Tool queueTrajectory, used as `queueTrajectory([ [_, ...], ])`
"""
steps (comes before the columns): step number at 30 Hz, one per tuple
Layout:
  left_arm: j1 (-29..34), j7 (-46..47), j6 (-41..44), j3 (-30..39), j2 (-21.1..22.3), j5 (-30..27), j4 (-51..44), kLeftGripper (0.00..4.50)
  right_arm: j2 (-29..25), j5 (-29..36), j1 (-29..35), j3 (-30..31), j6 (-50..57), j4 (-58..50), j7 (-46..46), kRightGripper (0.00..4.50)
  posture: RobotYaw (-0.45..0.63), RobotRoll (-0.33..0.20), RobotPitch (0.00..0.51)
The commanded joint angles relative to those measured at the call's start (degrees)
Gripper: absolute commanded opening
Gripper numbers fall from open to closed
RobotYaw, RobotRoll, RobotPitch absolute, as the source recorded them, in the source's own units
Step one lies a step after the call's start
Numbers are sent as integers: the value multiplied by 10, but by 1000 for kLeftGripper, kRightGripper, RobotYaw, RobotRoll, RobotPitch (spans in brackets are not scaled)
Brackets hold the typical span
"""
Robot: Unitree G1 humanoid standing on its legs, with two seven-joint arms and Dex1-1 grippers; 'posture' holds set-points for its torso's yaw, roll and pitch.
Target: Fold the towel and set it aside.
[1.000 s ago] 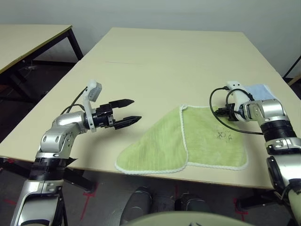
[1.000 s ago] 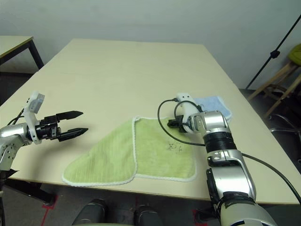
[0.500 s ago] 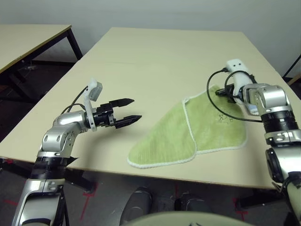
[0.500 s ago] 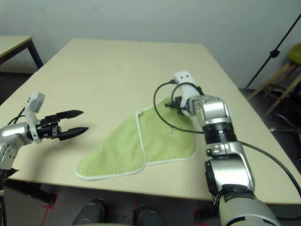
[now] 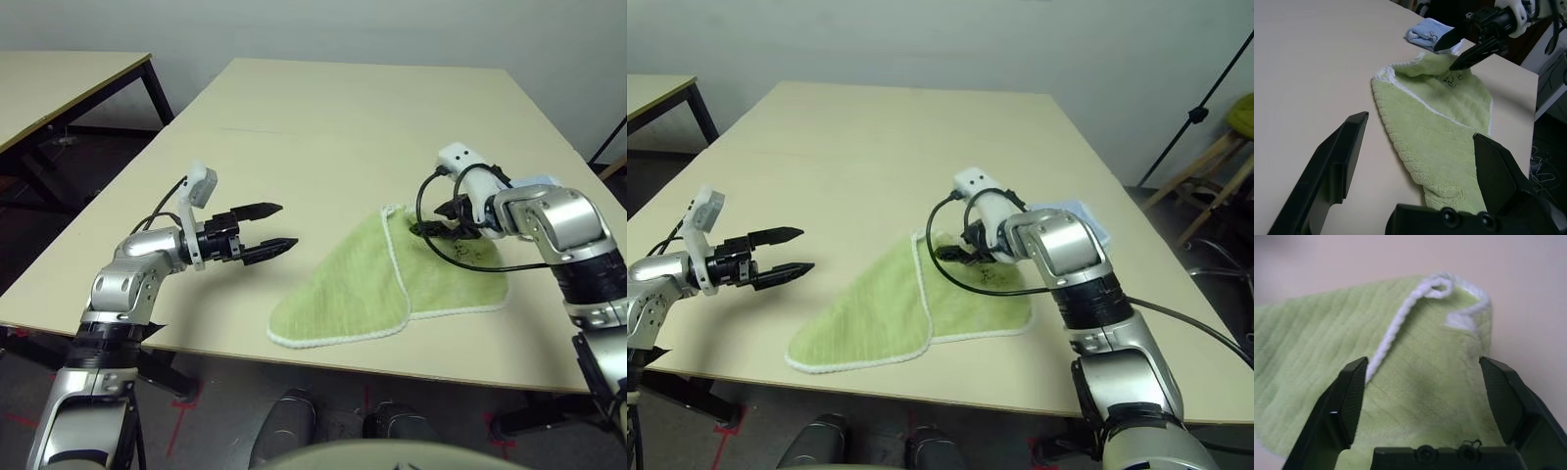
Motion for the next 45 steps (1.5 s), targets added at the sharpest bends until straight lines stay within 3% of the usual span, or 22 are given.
queueTrajectory([
  [1,-7,2,1,-10,-3,10,5,4500,-9,-16,-20,-24,-37,51,-23,4454,140,0,16],
  [11,-7,5,1,-11,-8,10,2,4500,-7,-77,-54,-54,-213,317,-69,4454,139,0,19],
  [17,-7,4,-2,-12,-11,11,3,4500,25,-108,-76,-50,-332,501,-59,4454,152,0,21],
  [27,8,12,-5,-8,-17,10,-8,4500,59,-144,-71,-40,-381,569,-21,4454,165,0,14],
  [36,-8,11,2,-16,-20,11,-8,4500,93,-182,-67,-36,-429,595,-41,4454,144,0,15],
  [39,-12,8,-2,-16,-21,13,1,4500,101,-182,-75,-40,-427,598,-36,3926,141,0,14],
  [45,-15,-1,-17,-15,-23,19,21,4500,107,-156,-98,-69,-396,601,-16,1775,140,0,15],
])
